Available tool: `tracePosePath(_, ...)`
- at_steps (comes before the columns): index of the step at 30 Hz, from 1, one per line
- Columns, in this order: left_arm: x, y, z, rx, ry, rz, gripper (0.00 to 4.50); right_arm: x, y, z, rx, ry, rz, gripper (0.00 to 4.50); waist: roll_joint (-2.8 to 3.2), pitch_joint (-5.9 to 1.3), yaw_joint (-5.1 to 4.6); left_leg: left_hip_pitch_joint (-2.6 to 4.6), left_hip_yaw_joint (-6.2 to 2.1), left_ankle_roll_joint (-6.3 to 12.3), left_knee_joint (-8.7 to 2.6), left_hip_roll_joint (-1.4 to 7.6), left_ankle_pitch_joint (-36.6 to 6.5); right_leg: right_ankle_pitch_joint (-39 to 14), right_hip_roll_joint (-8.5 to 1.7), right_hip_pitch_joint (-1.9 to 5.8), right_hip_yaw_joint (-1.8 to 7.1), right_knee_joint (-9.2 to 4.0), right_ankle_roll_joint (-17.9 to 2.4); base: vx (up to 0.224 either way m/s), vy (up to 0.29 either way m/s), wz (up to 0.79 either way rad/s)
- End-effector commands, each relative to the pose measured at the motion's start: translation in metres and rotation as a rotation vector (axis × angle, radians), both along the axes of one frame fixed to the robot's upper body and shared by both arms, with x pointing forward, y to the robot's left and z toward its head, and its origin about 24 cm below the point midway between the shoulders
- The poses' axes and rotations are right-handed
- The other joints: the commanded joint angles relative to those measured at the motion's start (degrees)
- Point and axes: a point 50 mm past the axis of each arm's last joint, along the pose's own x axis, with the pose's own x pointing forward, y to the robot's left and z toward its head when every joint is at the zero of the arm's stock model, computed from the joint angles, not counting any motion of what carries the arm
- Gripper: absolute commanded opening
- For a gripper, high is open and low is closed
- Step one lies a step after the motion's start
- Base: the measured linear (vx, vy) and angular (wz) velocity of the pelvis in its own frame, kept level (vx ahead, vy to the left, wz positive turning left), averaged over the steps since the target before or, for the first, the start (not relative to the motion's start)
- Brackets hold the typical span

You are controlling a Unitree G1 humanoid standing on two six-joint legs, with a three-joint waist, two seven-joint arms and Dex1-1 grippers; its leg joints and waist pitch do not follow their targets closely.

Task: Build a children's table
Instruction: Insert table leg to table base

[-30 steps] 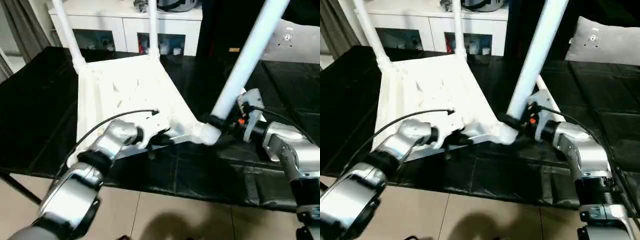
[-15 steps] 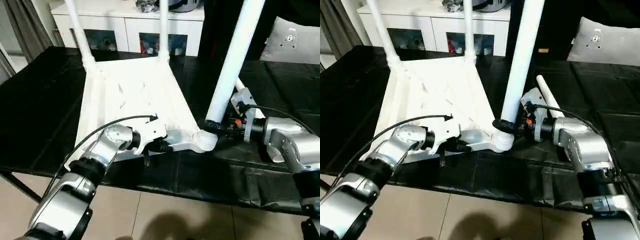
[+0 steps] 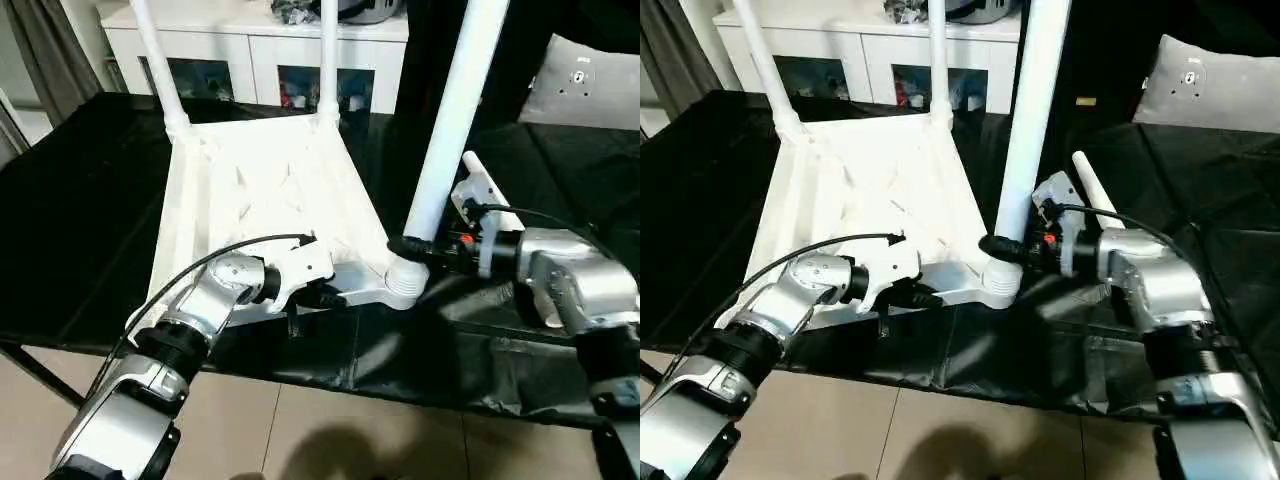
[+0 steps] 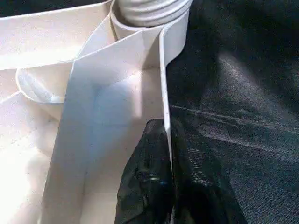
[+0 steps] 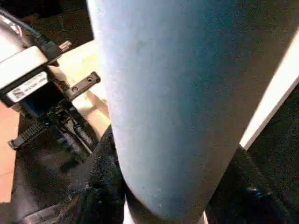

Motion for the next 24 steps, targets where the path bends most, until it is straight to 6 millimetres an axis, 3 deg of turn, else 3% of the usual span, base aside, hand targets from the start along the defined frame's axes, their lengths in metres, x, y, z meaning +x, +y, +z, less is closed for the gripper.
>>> tracePosePath(1, -0.009, -0.007, -0.009, 0.04, 0.027, -0.071, 0.0, 0.001, 0.0, -0.006, -0.013, 0.025, -0.008, 1.85, -1.09, -4.13, -0.01, -0.64, -0.22, 6.26, -4.01, 2.78, 1.0, -17.1, -4.21, 4.44, 3.66, -3.91, -6.2, 0.0, 0.0, 0.0)
tracePosePath(12, -0.009, -0.009, -0.01, 0.04, 0.018, -0.057, 0.0, 0.004, -0.006, -0.018, 0.037, 0.048, -0.09, 1.85, -1.16, -4.11, -0.18, -0.58, -0.17, 5.84, -4.11, 2.78, -0.2, -18.1, -4.32, 4.47, 3.66, -4.1, -6.4, 0.0, 0.0, 0.0)
tracePosePath(13, -0.009, -0.009, -0.01, 0.038, 0.018, -0.051, 0.0, 0.003, -0.008, -0.02, 0.062, 0.057, -0.103, 1.85, -1.38, -4.1, -0.2, -0.59, -0.17, 5.82, -4.13, 2.78, -0.3, -18.3, -4.27, 4.5, 3.65, -4.13, -6.3, 0.0, 0.0, 0.0)
tracePosePath(16, -0.009, -0.008, -0.011, 0.031, 0.019, -0.04, 0.0, -0.003, -0.012, -0.028, 0.132, 0.078, -0.149, 1.85, -1.21, -4.17, -0.05, -0.55, -0.23, 6.07, -4.12, 2.91, 0.5, -17.3, -4.38, 4.45, 3.78, -4.01, -6.3, 0.0, 0.0, 0.0)
tracePosePath(18, -0.008, -0.008, -0.011, 0.025, 0.02, -0.034, 0.0, -0.009, -0.015, -0.038, 0.19, 0.091, -0.196, 1.85, -0.75, -4.18, 0.1, -0.57, -0.32, 6.16, -4.17, 2.97, 0.5, -16.5, -4.45, 4.47, 3.75, -3.93, -6.7, 0.0, 0.0, 0.0)
tracePosePath(22, -0.008, -0.009, -0.011, 0.023, 0.02, -0.032, 0.0, -0.015, -0.017, -0.046, 0.215, 0.086, -0.229, 1.85, -1.02, -4.05, -0.09, -0.52, -0.26, 5.48, -4.33, 2.85, -1.1, -18.4, -4.39, 4.52, 3.58, -4.35, -6.3, 0.0, 0.0, 0.0)
tracePosePath(23, -0.008, -0.009, -0.011, 0.022, 0.02, -0.029, 0.0, -0.017, -0.019, -0.048, 0.227, 0.084, -0.245, 1.85, -0.49, -3.92, -0.23, -0.47, -0.21, 5.21, -4.37, 2.79, -2.0, -19.1, -4.28, 4.39, 3.55, -4.75, -5.8, 0.0, 0.0, 0.0)
tracePosePath(24, -0.007, -0.01, -0.011, 0.02, 0.02, -0.026, 0.0, -0.021, -0.021, -0.052, 0.245, 0.083, -0.269, 1.85, -0.68, -3.96, -0.17, -0.39, -0.22, 4.87, -4.44, 2.65, -2.7, -20.2, -4.32, 4.54, 3.48, -4.85, -5.4, 0.0, 0.0, 0.0)
